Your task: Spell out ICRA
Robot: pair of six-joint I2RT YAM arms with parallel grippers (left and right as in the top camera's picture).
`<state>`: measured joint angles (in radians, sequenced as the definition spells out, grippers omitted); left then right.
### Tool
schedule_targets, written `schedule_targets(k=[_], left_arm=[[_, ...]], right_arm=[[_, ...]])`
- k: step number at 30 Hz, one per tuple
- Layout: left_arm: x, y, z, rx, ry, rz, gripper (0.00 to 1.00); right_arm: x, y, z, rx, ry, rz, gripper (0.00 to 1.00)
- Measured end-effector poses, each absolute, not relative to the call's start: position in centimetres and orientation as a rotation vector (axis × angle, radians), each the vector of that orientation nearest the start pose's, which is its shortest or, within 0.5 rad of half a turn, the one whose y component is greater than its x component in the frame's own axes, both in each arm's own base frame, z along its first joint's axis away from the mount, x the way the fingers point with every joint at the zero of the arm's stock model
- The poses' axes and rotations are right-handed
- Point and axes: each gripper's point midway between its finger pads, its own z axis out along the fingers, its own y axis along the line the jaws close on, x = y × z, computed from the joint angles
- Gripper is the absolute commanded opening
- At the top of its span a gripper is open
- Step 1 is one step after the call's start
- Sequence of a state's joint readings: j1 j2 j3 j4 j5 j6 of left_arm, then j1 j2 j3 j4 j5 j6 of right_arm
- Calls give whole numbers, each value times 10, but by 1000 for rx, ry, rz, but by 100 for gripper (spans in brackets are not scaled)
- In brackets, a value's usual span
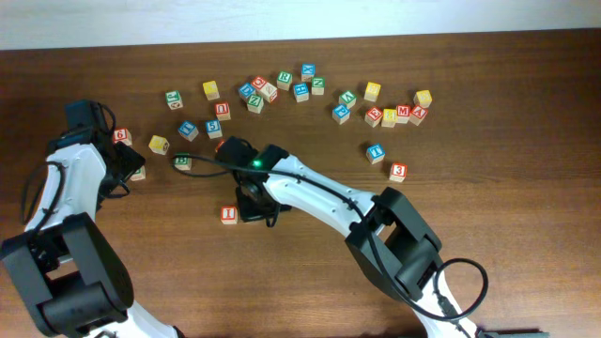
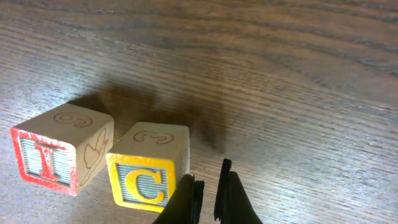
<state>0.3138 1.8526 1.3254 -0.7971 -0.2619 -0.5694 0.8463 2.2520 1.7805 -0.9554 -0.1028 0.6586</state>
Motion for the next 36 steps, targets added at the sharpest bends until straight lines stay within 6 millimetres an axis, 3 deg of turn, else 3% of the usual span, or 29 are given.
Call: schedule_targets(k=[36], left_arm=[[361, 164, 63, -1259, 2554, 327, 99]], right_arm=[[292, 362, 18, -304, 3095, 272, 6]])
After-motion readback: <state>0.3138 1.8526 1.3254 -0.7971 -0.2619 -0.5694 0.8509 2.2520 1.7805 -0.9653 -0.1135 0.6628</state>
